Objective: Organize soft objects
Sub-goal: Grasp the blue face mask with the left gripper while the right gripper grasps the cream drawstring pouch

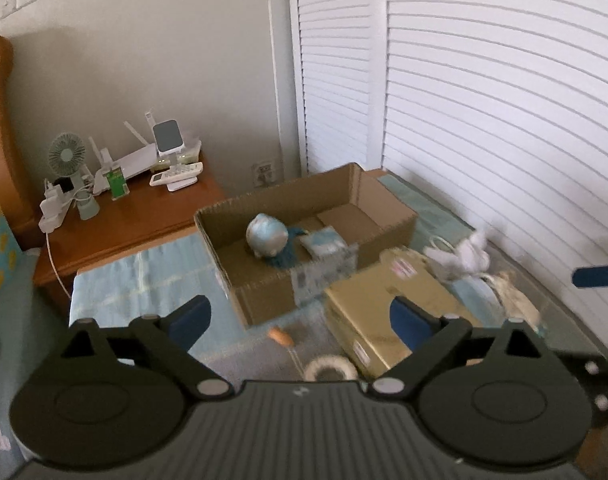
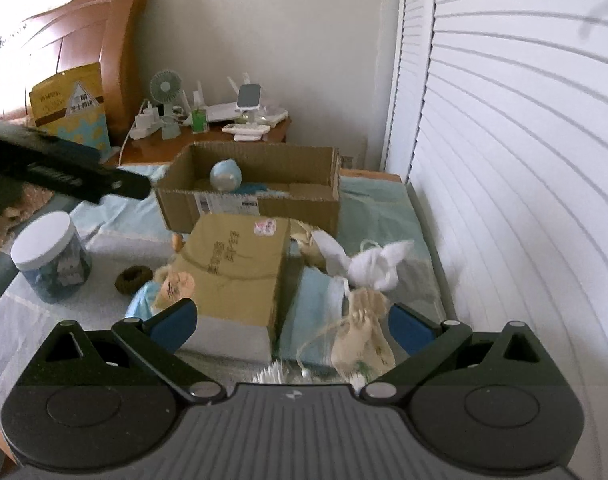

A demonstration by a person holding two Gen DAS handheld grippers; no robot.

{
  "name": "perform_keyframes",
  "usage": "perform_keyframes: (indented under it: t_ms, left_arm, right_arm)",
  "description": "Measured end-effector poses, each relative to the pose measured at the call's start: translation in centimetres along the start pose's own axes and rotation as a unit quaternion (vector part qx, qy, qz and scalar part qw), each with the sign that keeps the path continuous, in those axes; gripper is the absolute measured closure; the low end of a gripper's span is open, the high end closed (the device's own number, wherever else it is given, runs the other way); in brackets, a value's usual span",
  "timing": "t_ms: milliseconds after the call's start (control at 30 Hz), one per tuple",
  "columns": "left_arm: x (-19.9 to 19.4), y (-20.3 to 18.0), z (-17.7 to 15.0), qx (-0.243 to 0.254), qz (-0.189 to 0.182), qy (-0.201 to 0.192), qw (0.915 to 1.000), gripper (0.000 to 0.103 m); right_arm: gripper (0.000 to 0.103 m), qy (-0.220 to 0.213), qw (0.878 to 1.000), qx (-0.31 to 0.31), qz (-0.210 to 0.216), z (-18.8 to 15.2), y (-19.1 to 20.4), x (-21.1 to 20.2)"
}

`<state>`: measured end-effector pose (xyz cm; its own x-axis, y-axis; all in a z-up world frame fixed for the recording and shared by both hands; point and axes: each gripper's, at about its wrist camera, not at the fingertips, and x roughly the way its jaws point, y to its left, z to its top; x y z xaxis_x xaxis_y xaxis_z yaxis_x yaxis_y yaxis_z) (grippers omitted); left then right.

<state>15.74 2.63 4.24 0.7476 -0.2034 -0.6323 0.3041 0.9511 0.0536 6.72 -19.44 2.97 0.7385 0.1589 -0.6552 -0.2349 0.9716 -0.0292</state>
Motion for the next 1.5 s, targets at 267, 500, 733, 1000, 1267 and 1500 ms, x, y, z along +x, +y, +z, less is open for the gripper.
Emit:
perform_keyframes:
  t_ms: [267,500,733,1000,1267,1500]
  left_arm:
    - [-2.6,-1.3,-4.8,-0.004,-0.006,-0.003,1.0,0.006]
    - [-2.4,-1.3,-7.3,-0.006,-0.008,0.006,0.9999,0.006]
    - [-0.8,-1.9,-8.8,0.003,-0.035,0.034,0.9988,0.006]
    - [1.9,-2.2,-8.3,-0.024,-0.038,0.045,0.998,0.006]
    - [4.7,-2.4,-8.7,-0.051,-0.034,0.066,0.996,0.006]
    - [4.4,-1.1,-10.3,-0.055,-0.002,0.092,0.9942,0.006]
  right_arm:
    - [0.0,0.065,0.998,0.007,-0.009,-4.0,-0.6,1.6]
    - [0.0,0.111,0.994,0.019,-0.015,-6.1,-1.2,4.1]
    - [0.0,0.121,0.993,0.005,-0.01,-6.2,-0.9,5.0]
    - [0.0,0.113,0.994,-0.013,0.001,-6.1,-1.0,5.3]
    - [0.0,0.102,0.995,-0.011,-0.002,-6.5,-0.9,5.1]
    - [0.0,0.104,0.995,-0.008,-0.005,-6.5,-0.9,4.9]
